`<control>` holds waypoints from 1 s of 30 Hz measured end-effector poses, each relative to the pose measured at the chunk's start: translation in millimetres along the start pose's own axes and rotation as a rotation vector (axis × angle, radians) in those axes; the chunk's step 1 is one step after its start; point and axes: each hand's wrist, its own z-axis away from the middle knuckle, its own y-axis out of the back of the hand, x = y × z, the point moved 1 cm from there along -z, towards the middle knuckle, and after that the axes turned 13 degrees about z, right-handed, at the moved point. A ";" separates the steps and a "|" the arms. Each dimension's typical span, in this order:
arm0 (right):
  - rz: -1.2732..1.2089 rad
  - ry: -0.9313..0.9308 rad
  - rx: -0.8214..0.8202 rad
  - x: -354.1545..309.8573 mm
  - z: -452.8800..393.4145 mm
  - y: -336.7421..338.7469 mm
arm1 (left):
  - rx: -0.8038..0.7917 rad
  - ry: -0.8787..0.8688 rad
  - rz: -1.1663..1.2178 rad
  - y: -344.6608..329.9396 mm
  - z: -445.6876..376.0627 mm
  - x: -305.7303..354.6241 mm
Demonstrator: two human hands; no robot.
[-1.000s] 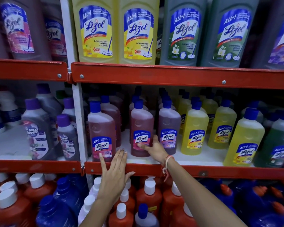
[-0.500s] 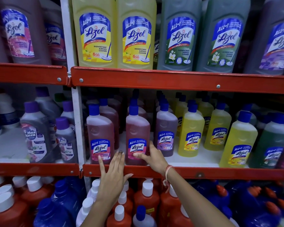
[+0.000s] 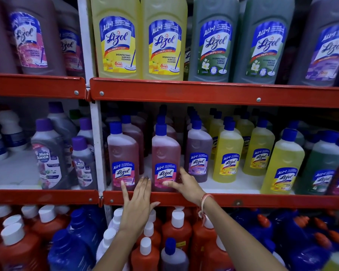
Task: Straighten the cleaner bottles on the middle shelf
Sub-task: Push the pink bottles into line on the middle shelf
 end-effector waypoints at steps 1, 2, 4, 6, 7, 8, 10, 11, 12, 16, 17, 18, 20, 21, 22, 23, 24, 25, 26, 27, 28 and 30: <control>-0.006 0.005 -0.001 1.9 -0.6 0.1 | -0.004 0.002 -0.002 0.2 -0.4 0.0; -0.013 0.008 0.003 2.4 0.0 0.3 | -0.007 0.005 -0.008 0.8 -0.7 0.2; -0.027 0.012 0.018 2.7 0.9 0.4 | -0.016 0.012 -0.013 2.0 -0.7 0.9; -0.053 0.006 0.031 2.7 2.4 -1.0 | -0.024 0.007 -0.009 1.6 0.0 0.7; -0.076 0.008 0.039 2.8 3.3 -1.4 | -0.028 0.005 -0.006 1.7 -0.8 0.4; -0.104 0.001 0.056 3.3 4.2 -1.2 | -0.031 0.005 -0.002 1.5 -1.4 0.0; -0.178 -0.031 0.158 4.9 8.6 2.4 | -0.037 0.009 0.005 0.3 -1.6 -0.8; -0.192 -0.058 0.253 8.2 10.7 5.7 | -0.035 0.011 0.006 -0.1 -1.6 -1.0; -0.179 -0.097 0.366 12.8 12.9 11.2 | -0.033 0.012 0.007 0.1 -1.3 -0.8; -0.058 -0.266 0.692 29.7 11.4 38.1 | -0.023 0.001 0.022 0.5 -1.5 -1.3; -0.050 -0.283 0.672 31.5 7.1 43.7 | -0.018 -0.004 0.028 -0.2 -1.7 -1.6; -0.071 -0.284 0.616 32.6 1.5 47.4 | -0.015 -0.008 0.031 -0.8 -1.8 -1.5; -0.160 -0.252 0.480 35.0 -10.2 51.8 | -0.008 -0.013 0.029 -1.5 -2.1 -1.9; -0.193 -0.240 0.424 37.7 -15.9 52.6 | -0.004 -0.013 0.025 -1.9 -2.1 -2.3; -0.216 -0.235 0.382 39.9 -19.9 53.8 | -0.003 -0.014 0.019 -2.2 -2.3 -2.5; -0.245 -0.231 0.357 42.8 -23.5 54.7 | -0.005 -0.015 0.015 -2.9 -2.3 -2.7; -0.270 -0.229 0.343 45.4 -25.9 55.5 | -0.007 -0.013 0.013 -3.5 -2.1 -3.0; -0.291 -0.221 0.335 47.1 -27.3 56.8 | -0.008 -0.011 0.014 -4.1 -2.5 -3.2; -0.295 -0.207 0.326 48.5 -27.3 58.2 | -0.009 -0.009 0.017 -5.1 -2.5 -3.5; -0.282 -0.189 0.318 50.5 -27.1 59.8 | -0.009 -0.007 0.019 -6.1 -2.3 -3.8; -0.252 -0.176 0.300 51.4 -25.6 61.9 | -0.006 -0.007 0.018 -6.6 -2.3 -4.2; -0.191 -0.142 0.257 53.3 -21.8 65.1 | -0.001 -0.012 0.010 -6.2 -2.5 -4.3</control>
